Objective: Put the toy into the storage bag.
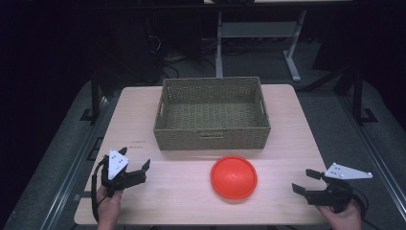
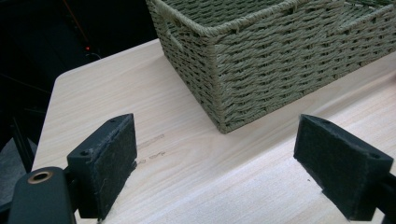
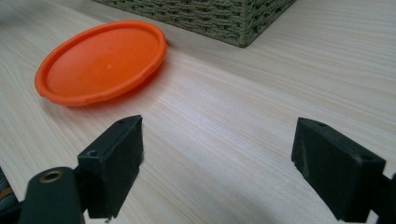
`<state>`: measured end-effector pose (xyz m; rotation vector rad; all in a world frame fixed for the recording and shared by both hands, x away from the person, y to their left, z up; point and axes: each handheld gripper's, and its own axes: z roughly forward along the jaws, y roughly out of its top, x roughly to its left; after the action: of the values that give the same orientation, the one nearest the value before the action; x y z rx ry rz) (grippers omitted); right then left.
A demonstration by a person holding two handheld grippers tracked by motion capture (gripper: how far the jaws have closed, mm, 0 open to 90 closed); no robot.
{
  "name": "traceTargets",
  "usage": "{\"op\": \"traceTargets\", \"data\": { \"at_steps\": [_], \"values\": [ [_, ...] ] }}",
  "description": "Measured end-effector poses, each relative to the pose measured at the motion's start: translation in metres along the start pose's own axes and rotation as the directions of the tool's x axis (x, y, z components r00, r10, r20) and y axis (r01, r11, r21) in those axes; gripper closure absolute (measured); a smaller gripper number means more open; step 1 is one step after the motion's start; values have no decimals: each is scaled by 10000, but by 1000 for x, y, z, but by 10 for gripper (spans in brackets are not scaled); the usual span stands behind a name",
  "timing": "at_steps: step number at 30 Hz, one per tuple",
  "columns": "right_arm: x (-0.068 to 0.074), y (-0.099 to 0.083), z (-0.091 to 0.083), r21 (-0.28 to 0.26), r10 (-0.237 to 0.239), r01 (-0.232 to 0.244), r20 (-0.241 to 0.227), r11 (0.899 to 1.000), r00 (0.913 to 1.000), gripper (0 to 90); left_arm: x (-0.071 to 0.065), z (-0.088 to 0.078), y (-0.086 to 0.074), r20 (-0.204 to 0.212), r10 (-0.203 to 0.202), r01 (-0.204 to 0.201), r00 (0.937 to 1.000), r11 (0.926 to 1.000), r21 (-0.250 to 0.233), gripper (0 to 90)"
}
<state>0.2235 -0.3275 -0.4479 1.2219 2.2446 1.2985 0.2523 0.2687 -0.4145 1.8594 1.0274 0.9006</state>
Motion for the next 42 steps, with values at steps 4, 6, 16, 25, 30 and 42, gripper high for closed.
{"op": "traceTargets", "data": {
  "at_steps": [4, 6, 16, 25, 30, 42],
  "values": [
    [-1, -1, 2, 114, 53, -52, -42, 9999, 10000, 162, 0, 0, 0, 2, 84, -84, 10000, 10000, 39, 128],
    [0, -1, 4, 86, 31, -30, -59, 10000, 10000, 161, 0, 0, 0, -20, 89, -89, 10000, 10000, 34, 127],
    [11, 8, 10, 154, -197, 202, -348, 9997, 9992, 159, -1, 0, -1, 92, 165, -165, 9998, 9999, 22, 128],
    [20, 24, 22, 711, -547, 593, -646, 9957, 9964, 153, 1, -1, -2, 0, 113, -113, 9999, 9999, 23, 128],
    [22, 32, 29, 1015, -389, 449, -600, 9938, 9974, 155, 2, 0, -2, -42, 109, -109, 9999, 9999, 91, 127],
    [26, 54, 37, 1221, -184, 325, -1156, 9920, 9931, 145, 3, -2, -3, -73, 70, -70, 9999, 10000, 39, 127]
  ]
}}
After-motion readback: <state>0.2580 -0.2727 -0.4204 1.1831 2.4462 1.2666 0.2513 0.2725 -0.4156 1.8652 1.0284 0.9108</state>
